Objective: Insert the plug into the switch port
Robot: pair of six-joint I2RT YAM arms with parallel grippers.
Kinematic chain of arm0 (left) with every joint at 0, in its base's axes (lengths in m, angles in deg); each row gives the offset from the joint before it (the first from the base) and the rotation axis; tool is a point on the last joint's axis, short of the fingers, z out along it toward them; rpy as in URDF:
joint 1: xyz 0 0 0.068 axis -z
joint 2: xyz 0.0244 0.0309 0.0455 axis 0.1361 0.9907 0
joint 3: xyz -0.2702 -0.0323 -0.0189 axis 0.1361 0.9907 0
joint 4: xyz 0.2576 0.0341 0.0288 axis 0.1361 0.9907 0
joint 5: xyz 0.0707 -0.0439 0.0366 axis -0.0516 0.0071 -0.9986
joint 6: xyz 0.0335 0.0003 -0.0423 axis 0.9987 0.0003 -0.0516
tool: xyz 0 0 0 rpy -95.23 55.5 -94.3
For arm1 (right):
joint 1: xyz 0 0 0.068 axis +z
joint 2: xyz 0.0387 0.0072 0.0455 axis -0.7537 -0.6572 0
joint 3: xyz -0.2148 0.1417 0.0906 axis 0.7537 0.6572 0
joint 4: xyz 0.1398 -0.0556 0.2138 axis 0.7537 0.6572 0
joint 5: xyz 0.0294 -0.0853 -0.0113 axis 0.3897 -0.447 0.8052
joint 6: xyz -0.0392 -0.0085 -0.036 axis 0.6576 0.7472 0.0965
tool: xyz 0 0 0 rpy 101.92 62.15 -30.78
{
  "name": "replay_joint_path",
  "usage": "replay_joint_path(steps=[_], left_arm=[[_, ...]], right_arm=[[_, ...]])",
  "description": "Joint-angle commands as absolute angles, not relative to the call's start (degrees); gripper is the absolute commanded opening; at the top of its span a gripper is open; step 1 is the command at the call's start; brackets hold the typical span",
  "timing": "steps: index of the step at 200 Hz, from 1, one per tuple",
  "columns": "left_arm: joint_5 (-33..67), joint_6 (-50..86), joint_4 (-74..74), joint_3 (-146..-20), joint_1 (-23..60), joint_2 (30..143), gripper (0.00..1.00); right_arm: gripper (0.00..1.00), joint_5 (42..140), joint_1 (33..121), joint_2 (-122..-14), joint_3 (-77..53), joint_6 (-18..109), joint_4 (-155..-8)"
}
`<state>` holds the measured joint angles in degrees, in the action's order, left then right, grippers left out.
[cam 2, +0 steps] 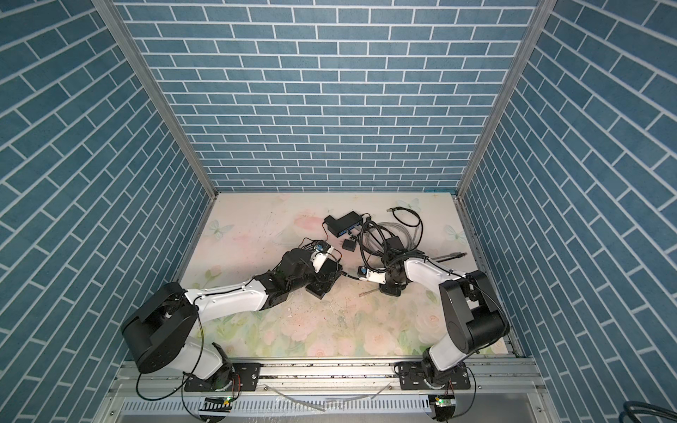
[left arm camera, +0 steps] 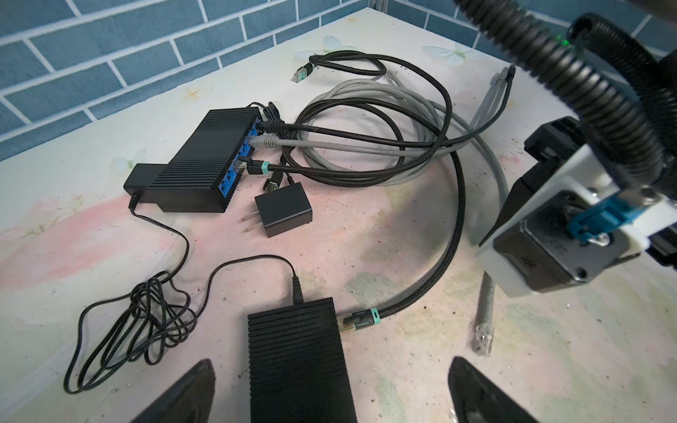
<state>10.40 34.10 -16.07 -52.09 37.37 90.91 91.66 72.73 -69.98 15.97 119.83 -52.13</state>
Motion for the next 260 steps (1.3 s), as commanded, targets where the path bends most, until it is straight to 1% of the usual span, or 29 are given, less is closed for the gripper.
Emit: replay_joint_path(steps=[1, 45, 63, 75, 99, 128, 183, 229, 252, 260], left_arm=[[9.27, 37.87, -18.36, -48.97, 37.98, 90.62, 0.99], [8.71, 43.96, -17.72, -47.99, 39.02, 89.71, 1.0], [8.55, 46.58, -17.1, -47.79, 39.37, 89.62, 1.0], [9.3, 48.68, -17.49, -47.4, 39.7, 89.45, 1.0], [10.06, 54.9, -21.03, -45.02, 40.85, 88.53, 1.0], [9.94, 60.86, -22.67, -43.65, 40.87, 87.35, 1.0], [10.21, 74.65, -27.1, -41.9, 41.05, 87.58, 1.0], [15.6, 82.3, -34.4, -41.13, 41.39, 89.31, 1.0], [17.53, 85.78, -35.77, -42.35, 41.57, 90.53, 0.91], [17.99, 87.14, -35.7, -42.83, 41.81, 90.96, 0.86]], right_arm=[[0.28, 93.86, 72.46, -71.01, 15.3, 122.57, -51.44], [0.23, 94.87, 72.47, -73.35, 13.7, 122.61, -50.75], [0.18, 95.29, 72.47, -74.0, 13.14, 123.09, -50.07], [0.14, 95.52, 72.48, -74.31, 12.75, 123.24, -49.65], [0.0, 96.84, 72.56, -74.33, 11.81, 123.46, -48.77], [0.0, 100.57, 72.56, -72.65, 9.78, 123.59, -45.9], [0.0, 111.26, 72.56, -68.98, 4.38, 121.83, -36.51], [0.0, 113.32, 72.56, -67.95, 2.75, 119.27, -32.7], [0.0, 113.92, 72.6, -68.06, 2.33, 118.98, -31.39], [0.0, 114.08, 72.55, -67.99, 2.24, 118.74, -31.14]])
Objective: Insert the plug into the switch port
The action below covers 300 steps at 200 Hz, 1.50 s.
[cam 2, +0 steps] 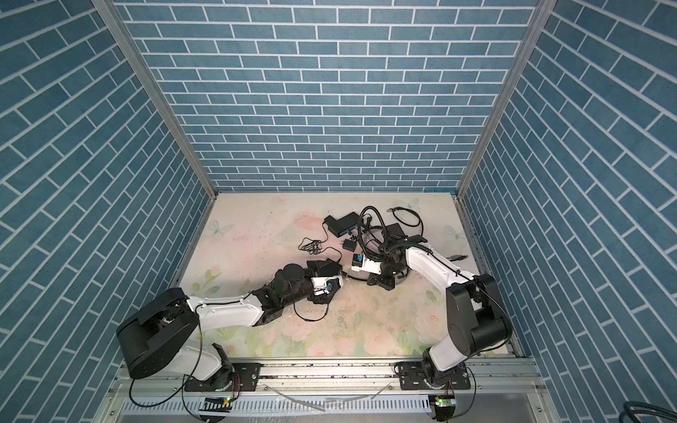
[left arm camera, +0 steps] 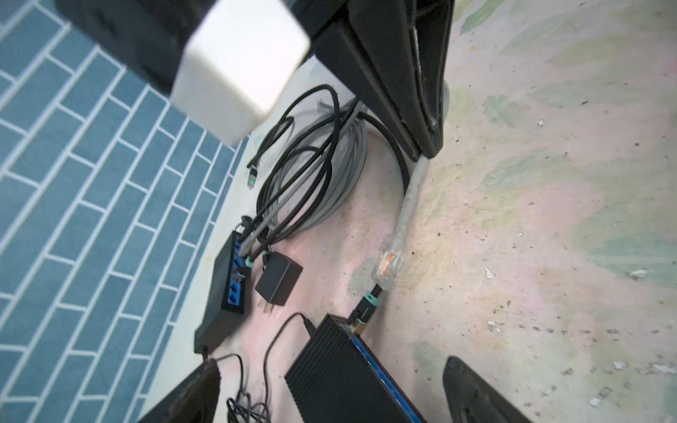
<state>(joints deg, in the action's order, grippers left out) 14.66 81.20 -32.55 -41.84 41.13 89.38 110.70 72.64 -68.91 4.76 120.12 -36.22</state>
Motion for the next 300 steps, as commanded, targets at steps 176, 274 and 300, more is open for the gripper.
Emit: replay_joint_path(steps=[176, 274, 300], left_arm=[[23.72, 93.94, -28.58, -49.34, 42.98, 95.61, 0.28], [24.67, 92.89, -25.93, -50.98, 42.98, 96.56, 0.15], [25.84, 89.17, -25.76, -51.09, 42.59, 96.63, 0.14]], right_arm=[[0.0, 115.23, 72.55, -67.54, 1.05, 118.78, -30.29], [0.0, 114.45, 72.56, -66.54, 2.27, 118.22, -33.86], [0.15, 113.41, 72.56, -62.53, 8.36, 117.65, -44.06]])
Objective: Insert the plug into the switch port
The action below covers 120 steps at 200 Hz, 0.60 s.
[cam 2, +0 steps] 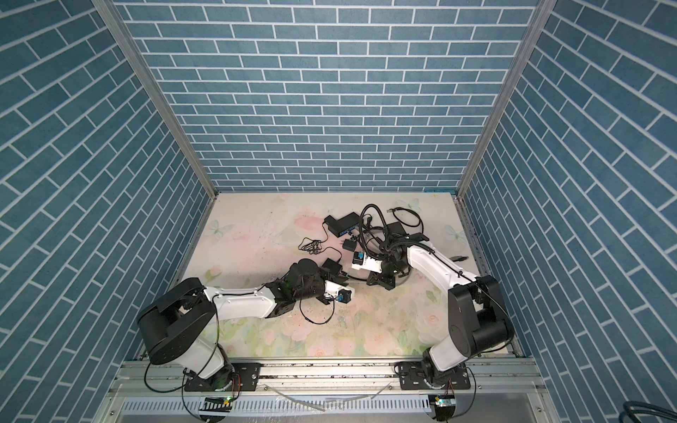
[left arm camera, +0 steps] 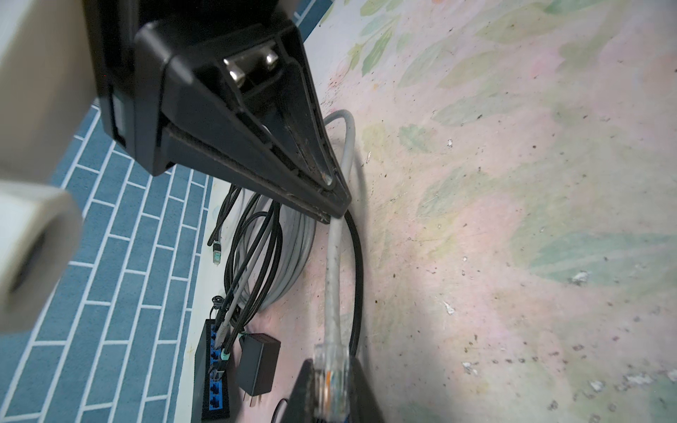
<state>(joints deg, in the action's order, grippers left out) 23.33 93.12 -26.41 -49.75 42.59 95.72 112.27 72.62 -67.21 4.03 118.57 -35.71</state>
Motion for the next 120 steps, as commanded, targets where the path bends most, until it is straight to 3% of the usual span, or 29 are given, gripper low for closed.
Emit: replay_joint_path(steps=[1, 60, 120], left_arm=[[25.93, 89.01, -25.71, -51.11, 42.52, 96.64, 0.14], [33.82, 77.07, -25.54, -52.35, 40.0, 97.21, 0.14], [39.33, 72.36, -21.11, -55.55, 39.23, 98.45, 0.15]], right_arm=[[0.15, 113.41, 72.56, -62.36, 8.64, 117.66, -44.61], [0.3, 117.58, 72.95, -50.24, 25.96, 117.96, -71.8], [0.32, 117.89, 76.34, -48.9, 29.4, 118.38, -79.09]])
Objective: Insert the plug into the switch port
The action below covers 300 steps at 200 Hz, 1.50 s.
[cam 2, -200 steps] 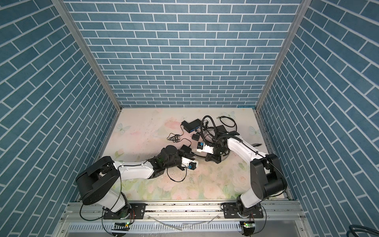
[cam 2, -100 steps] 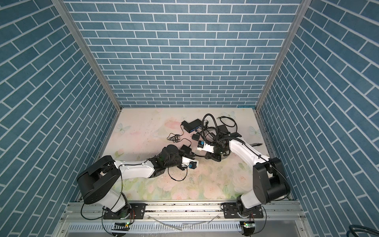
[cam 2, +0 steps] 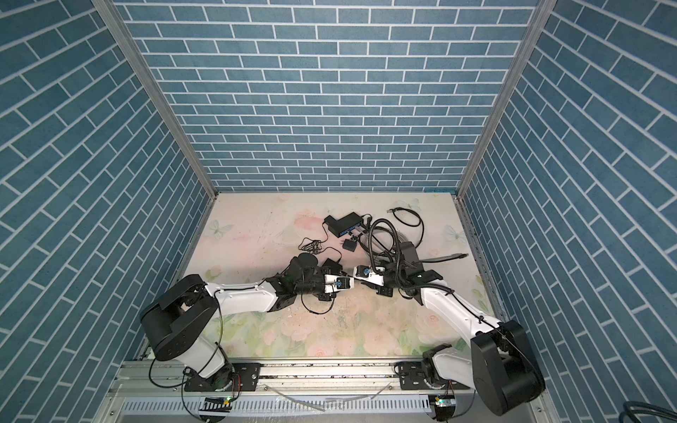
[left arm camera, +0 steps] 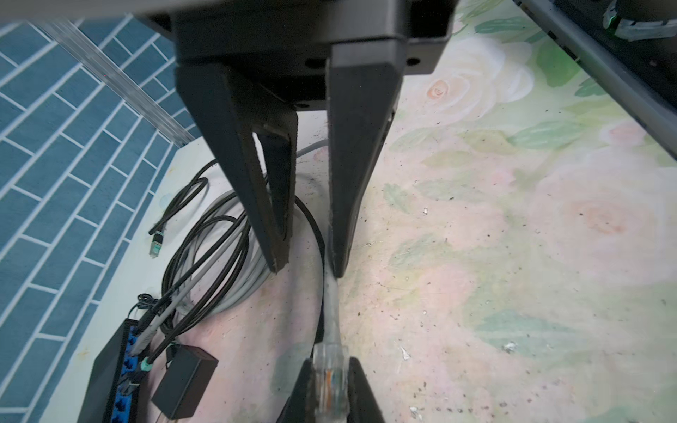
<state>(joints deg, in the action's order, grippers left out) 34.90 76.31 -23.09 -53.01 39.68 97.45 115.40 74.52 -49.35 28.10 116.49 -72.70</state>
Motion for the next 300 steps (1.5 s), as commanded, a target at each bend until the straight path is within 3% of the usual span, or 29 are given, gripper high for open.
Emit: replay_joint_path(steps=[1, 80, 138, 213, 300], left_arm=[[39.35, 72.3, -21.1, -55.54, 39.17, 98.43, 0.15], [42.48, 68.38, -23.0, -56.68, 36.77, 99.11, 0.15], [41.43, 66.72, -23.91, -56.5, 35.36, 98.79, 0.16], [42.85, 64.22, -24.51, -57.18, 34.36, 97.91, 0.16], [45.65, 63.41, -17.43, -58.1, 34.37, 96.88, 0.16]], right_arm=[[0.32, 117.89, 76.38, -48.95, 29.44, 118.37, -79.17], [0.28, 119.33, 79.47, -51.64, 29.1, 119.01, -78.82], [0.28, 116.79, 79.65, -48.01, 32.57, 118.28, -79.66], [0.29, 112.64, 79.68, -42.25, 41.18, 113.35, -91.46], [0.29, 111.06, 79.64, -41.63, 41.39, 116.2, -97.78]])
